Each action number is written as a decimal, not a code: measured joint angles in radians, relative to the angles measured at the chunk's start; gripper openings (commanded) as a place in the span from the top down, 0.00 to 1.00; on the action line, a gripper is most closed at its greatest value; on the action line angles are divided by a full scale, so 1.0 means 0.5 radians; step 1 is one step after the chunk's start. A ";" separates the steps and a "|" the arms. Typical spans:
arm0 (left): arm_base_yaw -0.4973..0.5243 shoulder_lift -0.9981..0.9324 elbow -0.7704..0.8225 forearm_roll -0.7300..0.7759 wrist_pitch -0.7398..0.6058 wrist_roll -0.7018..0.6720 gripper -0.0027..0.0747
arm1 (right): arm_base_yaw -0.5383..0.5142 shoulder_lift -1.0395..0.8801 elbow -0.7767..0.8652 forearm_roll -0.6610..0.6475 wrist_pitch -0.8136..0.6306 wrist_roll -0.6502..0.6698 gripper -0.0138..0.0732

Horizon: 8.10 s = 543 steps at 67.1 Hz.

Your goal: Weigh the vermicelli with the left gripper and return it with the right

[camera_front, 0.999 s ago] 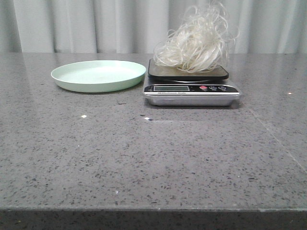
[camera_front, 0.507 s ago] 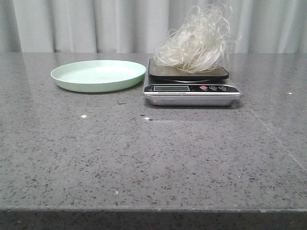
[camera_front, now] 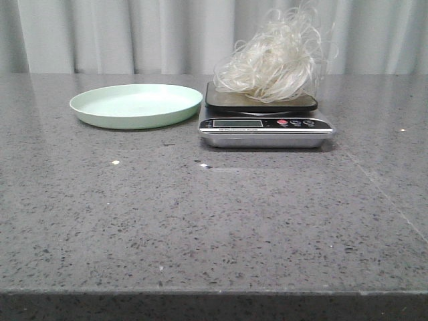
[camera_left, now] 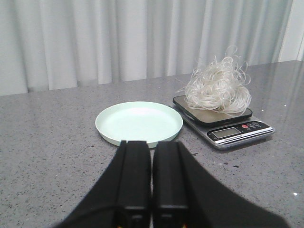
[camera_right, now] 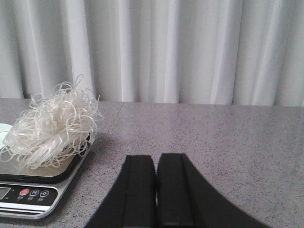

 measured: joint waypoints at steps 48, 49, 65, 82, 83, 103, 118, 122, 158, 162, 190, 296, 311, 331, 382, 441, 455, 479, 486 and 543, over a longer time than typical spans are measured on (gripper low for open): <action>0.000 0.000 0.037 -0.015 -0.058 0.000 0.79 | 0.374 1.208 -1.156 0.016 0.673 0.000 0.14; 0.000 0.000 0.037 -0.017 -0.062 0.000 0.79 | 0.401 1.266 -1.218 0.016 0.704 0.000 0.14; 0.000 0.000 0.037 -0.020 -0.065 0.000 0.79 | 0.625 1.924 -1.873 0.019 1.030 0.000 0.14; 0.000 0.000 0.037 -0.028 -0.065 0.000 0.79 | 0.645 2.544 -2.421 0.019 1.344 0.000 0.14; 0.000 0.000 0.037 -0.032 -0.065 0.000 0.79 | 0.645 2.586 -2.451 0.019 1.365 0.000 0.14; 0.000 0.000 0.037 -0.036 -0.065 0.000 0.79 | 0.645 3.024 -2.678 -0.044 1.553 0.000 0.19; 0.000 0.000 0.037 -0.048 -0.065 0.000 0.79 | 0.645 3.195 -2.876 -0.062 1.773 0.000 0.66; 0.000 0.000 0.037 -0.051 -0.065 0.000 0.79 | 0.645 3.219 -2.930 -0.062 1.817 0.000 0.67; 0.000 0.000 0.037 -0.051 -0.069 0.000 0.79 | 0.765 3.315 -3.589 0.365 1.864 0.000 0.68; 0.000 0.000 0.037 -0.051 -0.069 0.000 0.79 | 0.830 3.334 -3.594 0.386 1.778 0.000 0.68; 0.000 0.000 0.037 -0.051 -0.069 0.000 0.79 | 1.097 3.684 -3.600 0.534 1.456 0.000 0.54; 0.000 0.000 0.037 -0.051 -0.069 0.000 0.79 | 0.464 0.616 -0.891 0.116 0.719 -0.105 0.32; 0.000 0.000 0.037 -0.051 -0.069 0.000 0.79 | 0.464 0.019 -0.389 0.128 0.551 -0.108 0.33; 0.000 0.000 0.037 -0.051 -0.069 0.000 0.79 | 0.464 -0.311 -0.190 0.131 0.493 -0.116 0.66; 0.258 0.000 0.236 -0.051 -0.106 0.000 0.79 | 0.464 -0.311 -0.172 0.381 0.610 -0.060 0.66; 0.828 -0.161 0.813 0.068 -0.737 -0.003 0.79 | 0.464 -0.311 -0.172 0.385 0.610 -0.055 0.66; 0.828 -0.161 0.813 0.068 -0.737 -0.003 0.79 | 0.464 -0.311 -0.172 0.385 0.610 -0.055 0.66; 0.828 -0.161 0.813 0.068 -0.737 -0.003 0.79 | 0.464 -0.311 -0.172 0.386 0.610 -0.055 0.66; 0.828 -0.161 0.813 0.068 -0.737 -0.003 0.79 | 0.464 -0.315 -0.164 0.367 0.605 -0.055 0.66; 0.828 -0.161 0.813 0.068 -0.738 -0.003 0.79 | -0.090 -0.583 0.650 -0.216 -0.278 -0.055 0.66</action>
